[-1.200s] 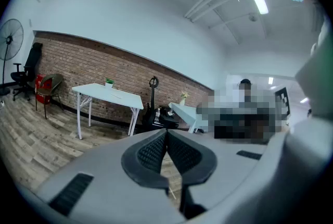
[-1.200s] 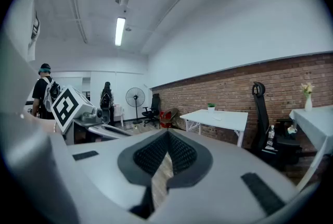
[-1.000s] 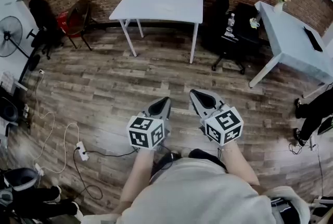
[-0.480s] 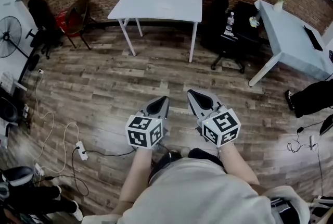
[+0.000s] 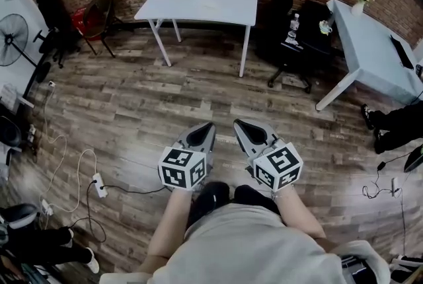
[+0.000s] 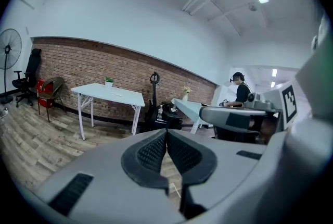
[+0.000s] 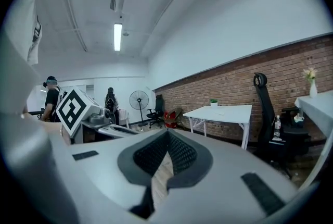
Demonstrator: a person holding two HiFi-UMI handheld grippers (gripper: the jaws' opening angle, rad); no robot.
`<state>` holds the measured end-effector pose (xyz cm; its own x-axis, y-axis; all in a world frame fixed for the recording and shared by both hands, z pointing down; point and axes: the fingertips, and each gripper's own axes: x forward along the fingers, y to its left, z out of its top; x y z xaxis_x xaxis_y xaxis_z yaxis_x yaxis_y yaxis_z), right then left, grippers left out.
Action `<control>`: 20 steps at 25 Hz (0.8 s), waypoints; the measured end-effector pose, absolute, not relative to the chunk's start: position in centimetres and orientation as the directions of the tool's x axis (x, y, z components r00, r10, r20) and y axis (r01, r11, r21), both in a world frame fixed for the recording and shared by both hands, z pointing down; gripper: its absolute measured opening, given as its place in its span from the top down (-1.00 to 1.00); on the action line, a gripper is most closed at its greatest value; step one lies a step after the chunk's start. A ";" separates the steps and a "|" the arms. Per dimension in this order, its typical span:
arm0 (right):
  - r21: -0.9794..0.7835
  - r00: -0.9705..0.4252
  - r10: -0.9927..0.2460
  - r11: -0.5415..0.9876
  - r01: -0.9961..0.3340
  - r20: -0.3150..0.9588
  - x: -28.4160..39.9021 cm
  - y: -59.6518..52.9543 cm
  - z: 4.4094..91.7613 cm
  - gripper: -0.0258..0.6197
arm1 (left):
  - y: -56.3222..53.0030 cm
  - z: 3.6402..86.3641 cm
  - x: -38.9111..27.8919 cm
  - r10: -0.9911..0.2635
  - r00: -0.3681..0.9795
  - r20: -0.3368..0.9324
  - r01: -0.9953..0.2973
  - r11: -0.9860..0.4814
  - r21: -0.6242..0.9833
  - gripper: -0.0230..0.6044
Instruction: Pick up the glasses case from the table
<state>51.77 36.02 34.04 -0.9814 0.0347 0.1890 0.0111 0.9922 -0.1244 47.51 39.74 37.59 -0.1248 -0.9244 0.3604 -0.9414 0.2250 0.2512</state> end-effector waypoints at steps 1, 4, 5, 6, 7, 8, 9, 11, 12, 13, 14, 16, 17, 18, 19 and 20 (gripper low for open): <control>-0.132 -0.980 0.038 0.991 0.013 0.194 51.8 35.8 34.3 0.92 | 39.5 37.8 47.5 -0.921 -0.128 0.367 -0.938 0.232 0.256 0.90; -0.148 -0.976 0.054 0.989 0.023 0.212 51.7 35.0 35.1 0.92 | 38.9 38.3 47.4 -0.913 -0.137 0.383 -0.933 0.250 0.261 0.90; -0.154 -0.975 0.061 0.988 0.028 0.215 51.5 34.7 35.4 0.92 | 38.7 38.5 47.3 -0.910 -0.140 0.391 -0.932 0.255 0.259 0.90; -0.161 -0.974 0.069 0.986 0.034 0.215 51.2 34.5 35.6 0.92 | 38.5 38.7 47.0 -0.907 -0.143 0.397 -0.931 0.260 0.258 0.90; -0.170 -0.973 0.079 0.985 0.043 0.215 50.8 34.4 35.8 0.92 | 38.3 39.0 46.7 -0.904 -0.146 0.401 -0.929 0.265 0.259 0.90; -0.178 -0.972 0.091 0.983 0.052 0.215 50.3 34.4 36.0 0.92 | 38.2 39.2 46.3 -0.902 -0.150 0.404 -0.926 0.272 0.263 0.90; -0.183 -0.971 0.101 0.981 0.061 0.217 49.7 34.3 36.3 0.92 | 38.1 39.5 45.8 -0.901 -0.153 0.405 -0.922 0.278 0.269 0.90; -0.188 -0.967 0.112 0.980 0.069 0.227 48.2 33.9 36.9 0.92 | 37.6 40.2 44.7 -0.899 -0.151 0.411 -0.916 0.283 0.284 0.90; -0.188 -0.966 0.114 0.980 0.070 0.234 47.4 33.6 37.2 0.92 | 37.3 40.5 44.0 -0.898 -0.146 0.415 -0.915 0.282 0.289 0.90; -0.188 -0.965 0.112 0.980 0.068 0.239 46.5 33.1 37.4 0.92 | 36.8 40.8 43.2 -0.898 -0.141 0.418 -0.915 0.279 0.292 0.90; -0.188 -0.964 0.109 0.980 0.064 0.243 45.5 32.6 37.6 0.92 | 36.4 41.1 42.2 -0.898 -0.136 0.419 -0.915 0.276 0.295 0.90; -0.190 -0.963 0.104 0.980 0.057 0.249 43.2 31.6 38.1 0.92 | 35.4 41.5 39.8 -0.898 -0.129 0.421 -0.915 0.271 0.298 0.90; -0.189 -0.962 0.103 0.980 0.056 0.251 41.8 31.1 38.2 0.92 | 34.8 41.7 38.4 -0.898 -0.127 0.421 -0.915 0.270 0.299 0.90; -0.186 -0.962 0.101 0.981 0.054 0.254 40.4 30.5 38.3 0.92 | 34.2 41.7 36.8 -0.899 -0.126 0.421 -0.915 0.268 0.300 0.90; -0.182 -0.962 0.098 0.982 0.052 0.255 38.8 29.9 38.3 0.92 | 33.5 41.6 35.0 -0.899 -0.125 0.419 -0.916 0.267 0.301 0.90; -0.178 -0.962 0.094 0.983 0.049 0.256 37.1 29.1 38.2 0.92 | 32.8 41.4 33.2 -0.901 -0.124 0.416 -0.916 0.265 0.300 0.90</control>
